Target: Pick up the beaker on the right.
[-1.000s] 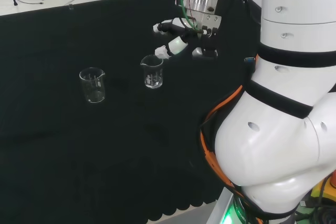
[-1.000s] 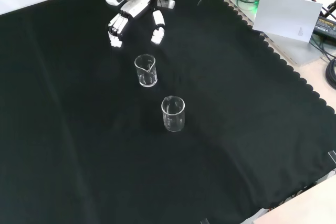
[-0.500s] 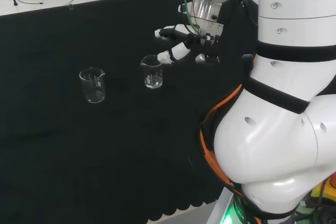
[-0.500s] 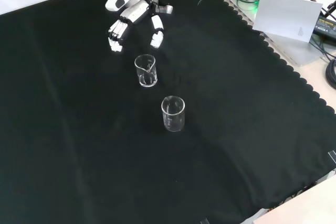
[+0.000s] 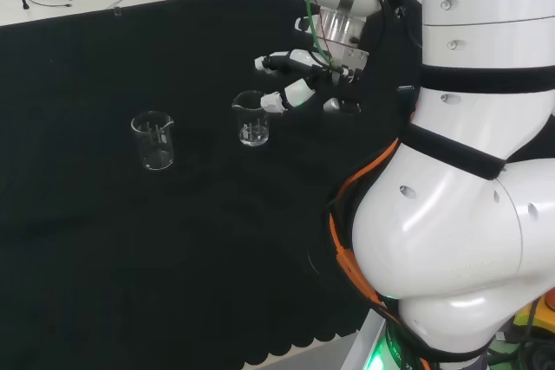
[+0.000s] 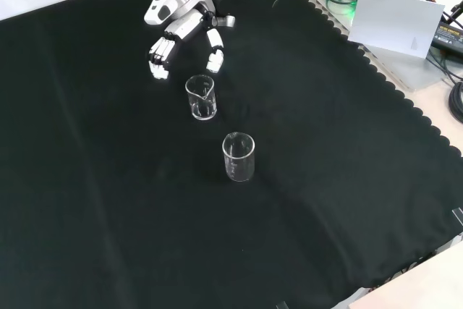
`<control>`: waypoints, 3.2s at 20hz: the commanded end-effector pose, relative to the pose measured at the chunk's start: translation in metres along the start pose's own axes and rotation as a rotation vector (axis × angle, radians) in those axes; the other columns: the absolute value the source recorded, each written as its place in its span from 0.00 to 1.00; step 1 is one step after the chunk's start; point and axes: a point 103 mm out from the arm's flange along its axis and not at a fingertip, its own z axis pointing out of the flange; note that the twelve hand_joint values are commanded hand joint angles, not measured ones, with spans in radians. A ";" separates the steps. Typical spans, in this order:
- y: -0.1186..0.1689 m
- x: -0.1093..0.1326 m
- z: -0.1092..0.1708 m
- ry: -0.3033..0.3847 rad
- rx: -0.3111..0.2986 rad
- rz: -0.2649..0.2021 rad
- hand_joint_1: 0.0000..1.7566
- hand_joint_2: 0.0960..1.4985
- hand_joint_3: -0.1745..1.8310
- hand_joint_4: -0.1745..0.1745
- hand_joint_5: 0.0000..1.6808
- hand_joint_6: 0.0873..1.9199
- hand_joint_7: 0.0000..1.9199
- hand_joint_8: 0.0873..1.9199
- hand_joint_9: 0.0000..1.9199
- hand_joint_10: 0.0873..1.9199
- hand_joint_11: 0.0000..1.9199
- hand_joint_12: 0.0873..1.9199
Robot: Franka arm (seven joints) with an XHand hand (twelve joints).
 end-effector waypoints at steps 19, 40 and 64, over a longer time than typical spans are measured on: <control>0.003 -0.004 0.036 0.129 0.005 -0.136 0.47 0.28 0.41 0.50 0.18 0.00 0.10 0.22 0.12 0.27 0.00 0.44; 0.014 0.009 0.061 0.195 -0.012 -0.183 0.47 0.28 0.41 0.48 0.24 0.00 0.12 0.22 0.13 0.27 0.00 0.45; 0.025 0.007 0.073 0.332 -0.043 -0.166 0.47 0.28 0.41 0.47 0.27 0.00 0.12 0.21 0.14 0.26 0.00 0.46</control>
